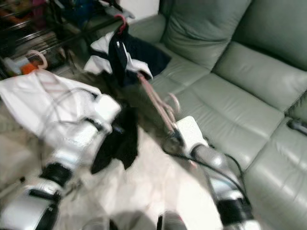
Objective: Hang hanger
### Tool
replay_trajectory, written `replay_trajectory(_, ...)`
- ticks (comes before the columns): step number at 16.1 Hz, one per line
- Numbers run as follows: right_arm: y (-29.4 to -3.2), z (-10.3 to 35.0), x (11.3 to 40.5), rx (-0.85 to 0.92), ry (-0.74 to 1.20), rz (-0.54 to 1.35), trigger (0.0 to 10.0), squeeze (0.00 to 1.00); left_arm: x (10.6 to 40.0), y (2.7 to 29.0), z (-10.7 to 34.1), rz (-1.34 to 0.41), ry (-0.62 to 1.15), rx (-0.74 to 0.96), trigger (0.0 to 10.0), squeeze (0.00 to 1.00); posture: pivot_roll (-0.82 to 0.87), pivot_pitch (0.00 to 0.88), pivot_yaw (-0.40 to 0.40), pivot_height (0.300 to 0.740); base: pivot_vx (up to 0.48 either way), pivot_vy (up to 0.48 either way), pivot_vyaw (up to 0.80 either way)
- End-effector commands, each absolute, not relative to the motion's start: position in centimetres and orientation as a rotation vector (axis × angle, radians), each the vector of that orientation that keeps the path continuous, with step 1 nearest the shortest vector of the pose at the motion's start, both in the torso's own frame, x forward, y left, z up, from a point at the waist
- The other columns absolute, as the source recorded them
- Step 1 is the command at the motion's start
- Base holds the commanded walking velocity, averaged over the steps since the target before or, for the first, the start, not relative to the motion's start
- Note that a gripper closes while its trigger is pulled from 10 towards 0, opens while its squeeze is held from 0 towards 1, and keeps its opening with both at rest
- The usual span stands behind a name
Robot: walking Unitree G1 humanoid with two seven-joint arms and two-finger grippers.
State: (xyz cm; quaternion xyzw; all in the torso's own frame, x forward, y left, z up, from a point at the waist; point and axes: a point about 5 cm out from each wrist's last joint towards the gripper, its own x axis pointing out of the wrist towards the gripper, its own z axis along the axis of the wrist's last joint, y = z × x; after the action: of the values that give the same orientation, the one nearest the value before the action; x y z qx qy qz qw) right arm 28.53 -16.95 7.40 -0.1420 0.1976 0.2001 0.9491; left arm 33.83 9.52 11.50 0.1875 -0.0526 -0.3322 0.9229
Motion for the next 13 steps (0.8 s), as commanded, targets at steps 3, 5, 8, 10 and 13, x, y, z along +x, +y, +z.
replay_trajectory(3, -16.0, 7.6, 28.6, -0.283, 0.377, 0.421, 10.0, 0.0, 34.2, 10.6, 12.2, -0.652, -0.122, 0.404, 10.0, 0.0, -0.04, 0.064, -0.012, 0.74, 0.353, 0.0, 0.0)
replay_trajectory(5, -16.0, 7.3, 28.6, -0.286, 0.373, 0.404, 10.0, 0.0, 34.1, 11.2, 12.0, -0.606, -0.121, 0.411, 10.0, 0.0, -0.05, 0.045, -0.007, 0.74, 0.0, 0.0, 0.0)
replay_trajectory(8, -15.9, 6.6, 28.0, -0.277, 0.352, 0.33, 10.0, 0.0, 33.3, 13.8, 10.5, -0.484, -0.083, 0.422, 10.0, 0.0, -0.04, 0.0, 0.001, 0.74, 0.0, 0.0, 0.0)
replay_trajectory(10, -16.3, 5.0, 27.6, -0.252, 0.364, 0.217, 10.0, 0.0, 32.0, 16.1, 8.7, -0.386, -0.038, 0.431, 10.0, 0.0, -0.03, 0.0, 0.013, 0.74, 0.0, 0.0, 0.0)
replay_trajectory(13, -17.3, 4.8, 27.7, -0.242, 0.335, 0.102, 10.0, 0.0, 31.4, 17.1, 8.2, -0.319, -0.034, 0.428, 10.0, 0.0, -0.02, 0.0, 0.019, 0.74, 0.0, 0.0, 0.0)
